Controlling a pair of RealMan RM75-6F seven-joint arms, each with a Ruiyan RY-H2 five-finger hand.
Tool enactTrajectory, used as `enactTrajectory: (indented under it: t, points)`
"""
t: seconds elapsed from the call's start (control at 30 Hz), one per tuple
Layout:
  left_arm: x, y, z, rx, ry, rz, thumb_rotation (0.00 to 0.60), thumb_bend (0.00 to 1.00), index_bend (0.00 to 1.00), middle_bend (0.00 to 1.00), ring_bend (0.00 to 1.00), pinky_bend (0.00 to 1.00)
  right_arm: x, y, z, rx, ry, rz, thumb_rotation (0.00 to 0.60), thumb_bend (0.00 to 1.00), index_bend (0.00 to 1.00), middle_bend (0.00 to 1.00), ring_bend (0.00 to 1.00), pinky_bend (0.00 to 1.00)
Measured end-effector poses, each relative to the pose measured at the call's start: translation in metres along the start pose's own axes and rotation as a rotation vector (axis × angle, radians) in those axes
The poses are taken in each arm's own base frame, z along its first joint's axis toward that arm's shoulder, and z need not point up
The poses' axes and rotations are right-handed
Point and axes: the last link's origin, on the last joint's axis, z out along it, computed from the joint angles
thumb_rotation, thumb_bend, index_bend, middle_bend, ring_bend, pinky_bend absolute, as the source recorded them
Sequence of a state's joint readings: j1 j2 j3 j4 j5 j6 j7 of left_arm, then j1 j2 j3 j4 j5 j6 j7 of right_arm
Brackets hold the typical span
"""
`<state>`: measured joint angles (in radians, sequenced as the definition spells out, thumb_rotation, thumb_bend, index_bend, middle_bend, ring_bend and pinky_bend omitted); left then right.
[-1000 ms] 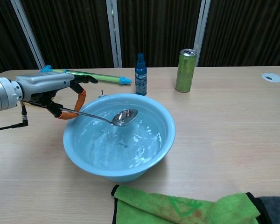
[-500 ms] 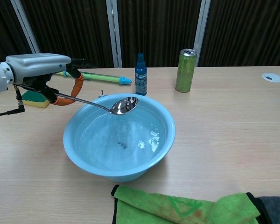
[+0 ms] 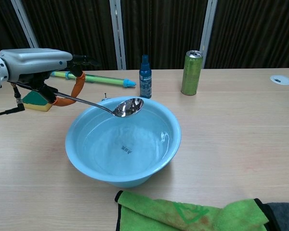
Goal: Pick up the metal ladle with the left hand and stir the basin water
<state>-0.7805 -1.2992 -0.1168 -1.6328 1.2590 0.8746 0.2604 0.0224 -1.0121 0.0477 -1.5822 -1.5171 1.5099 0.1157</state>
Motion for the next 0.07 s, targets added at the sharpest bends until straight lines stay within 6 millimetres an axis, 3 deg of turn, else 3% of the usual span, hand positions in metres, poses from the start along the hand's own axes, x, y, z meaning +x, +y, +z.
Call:
enactTrajectory:
  t: [0.07]
  points:
    - [0.0004, 0.0009, -0.0017, 0.000, 0.001, 0.003, 0.600, 0.46, 0.62, 0.00, 0.00, 0.00, 0.0005, -0.0004, -0.0011, 0.004, 0.002, 0.000, 0.600, 0.00, 0.00, 0.00, 0.00, 0.00]
